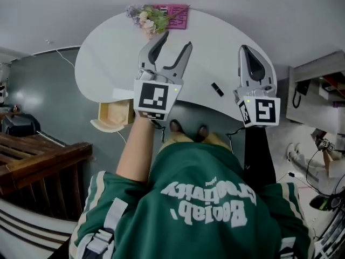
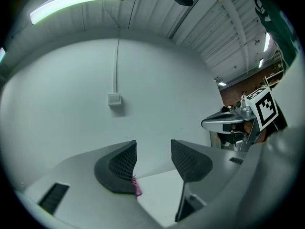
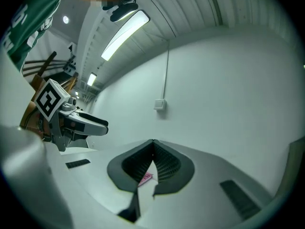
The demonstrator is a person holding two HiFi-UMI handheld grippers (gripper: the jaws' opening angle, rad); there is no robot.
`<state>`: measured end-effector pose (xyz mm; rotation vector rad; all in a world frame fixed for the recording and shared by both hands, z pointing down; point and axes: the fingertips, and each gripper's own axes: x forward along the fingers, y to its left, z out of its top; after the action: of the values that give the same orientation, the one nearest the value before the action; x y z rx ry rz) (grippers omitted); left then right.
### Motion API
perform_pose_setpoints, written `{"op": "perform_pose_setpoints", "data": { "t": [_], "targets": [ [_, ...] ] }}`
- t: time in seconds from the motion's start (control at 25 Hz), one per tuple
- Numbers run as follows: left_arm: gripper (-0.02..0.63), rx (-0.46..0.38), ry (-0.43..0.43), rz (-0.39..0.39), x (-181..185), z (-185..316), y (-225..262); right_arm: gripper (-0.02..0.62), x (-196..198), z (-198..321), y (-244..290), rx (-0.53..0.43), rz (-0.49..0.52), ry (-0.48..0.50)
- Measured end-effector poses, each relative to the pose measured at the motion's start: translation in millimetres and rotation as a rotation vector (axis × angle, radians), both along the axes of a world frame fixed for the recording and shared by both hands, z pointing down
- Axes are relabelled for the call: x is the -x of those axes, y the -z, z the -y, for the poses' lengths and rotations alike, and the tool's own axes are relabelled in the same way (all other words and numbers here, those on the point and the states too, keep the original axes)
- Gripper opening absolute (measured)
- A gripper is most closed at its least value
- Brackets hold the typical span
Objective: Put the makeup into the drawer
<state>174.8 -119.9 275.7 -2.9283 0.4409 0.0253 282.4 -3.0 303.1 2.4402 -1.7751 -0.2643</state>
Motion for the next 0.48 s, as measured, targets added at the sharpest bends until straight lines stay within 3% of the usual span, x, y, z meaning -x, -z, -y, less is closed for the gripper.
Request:
{"op": "perform_pose_setpoints", "data": {
  "t": [0.2,0.48],
  "targets": [
    [0.247,0.001,-0.086,-0.005,-49,-48,-4,0.009,-39,-54,-4,-0.010,-0.002,-0.085],
    [0.247,0.015,-0.152,0.043,-81,-89,-29,0.009,-59,-97,-13,-0.010,0.015,-0.129]
  ]
}}
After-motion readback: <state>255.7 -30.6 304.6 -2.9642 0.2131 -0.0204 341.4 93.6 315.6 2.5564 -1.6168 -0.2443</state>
